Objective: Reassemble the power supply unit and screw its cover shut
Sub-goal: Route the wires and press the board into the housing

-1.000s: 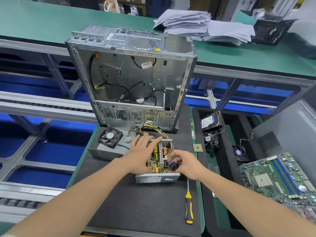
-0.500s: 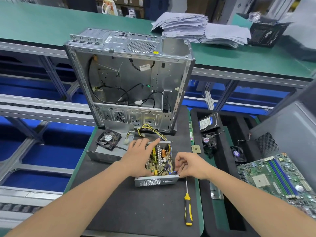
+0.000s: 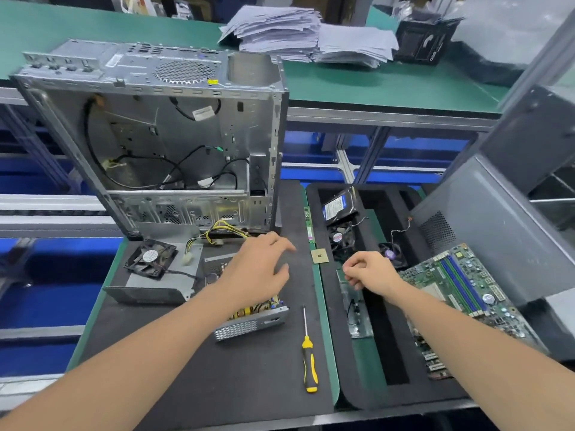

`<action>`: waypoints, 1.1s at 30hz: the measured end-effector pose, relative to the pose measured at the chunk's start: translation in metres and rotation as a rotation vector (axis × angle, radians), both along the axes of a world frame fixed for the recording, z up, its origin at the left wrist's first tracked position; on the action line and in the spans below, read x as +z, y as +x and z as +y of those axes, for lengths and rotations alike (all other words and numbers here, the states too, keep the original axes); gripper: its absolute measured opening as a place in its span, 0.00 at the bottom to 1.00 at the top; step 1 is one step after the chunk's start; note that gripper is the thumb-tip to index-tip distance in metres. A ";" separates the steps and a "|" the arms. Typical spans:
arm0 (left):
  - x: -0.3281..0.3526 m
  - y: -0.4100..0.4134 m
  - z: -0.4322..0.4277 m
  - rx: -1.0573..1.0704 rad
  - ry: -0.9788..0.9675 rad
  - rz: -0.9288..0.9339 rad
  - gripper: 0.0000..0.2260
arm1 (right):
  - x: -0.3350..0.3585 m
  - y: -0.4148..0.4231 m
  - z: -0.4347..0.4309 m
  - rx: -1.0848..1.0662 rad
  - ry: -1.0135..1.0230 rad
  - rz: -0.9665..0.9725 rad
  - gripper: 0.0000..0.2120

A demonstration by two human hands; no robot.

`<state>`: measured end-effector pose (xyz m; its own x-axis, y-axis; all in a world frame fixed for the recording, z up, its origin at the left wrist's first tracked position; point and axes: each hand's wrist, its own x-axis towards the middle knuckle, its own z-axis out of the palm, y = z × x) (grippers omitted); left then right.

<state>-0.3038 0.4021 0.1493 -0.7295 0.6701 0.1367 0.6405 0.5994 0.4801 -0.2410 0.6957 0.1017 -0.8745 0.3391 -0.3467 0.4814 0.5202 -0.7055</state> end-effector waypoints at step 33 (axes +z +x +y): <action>-0.063 -0.016 0.068 -0.067 -0.242 -0.348 0.21 | -0.104 0.035 -0.011 0.330 0.594 -0.493 0.14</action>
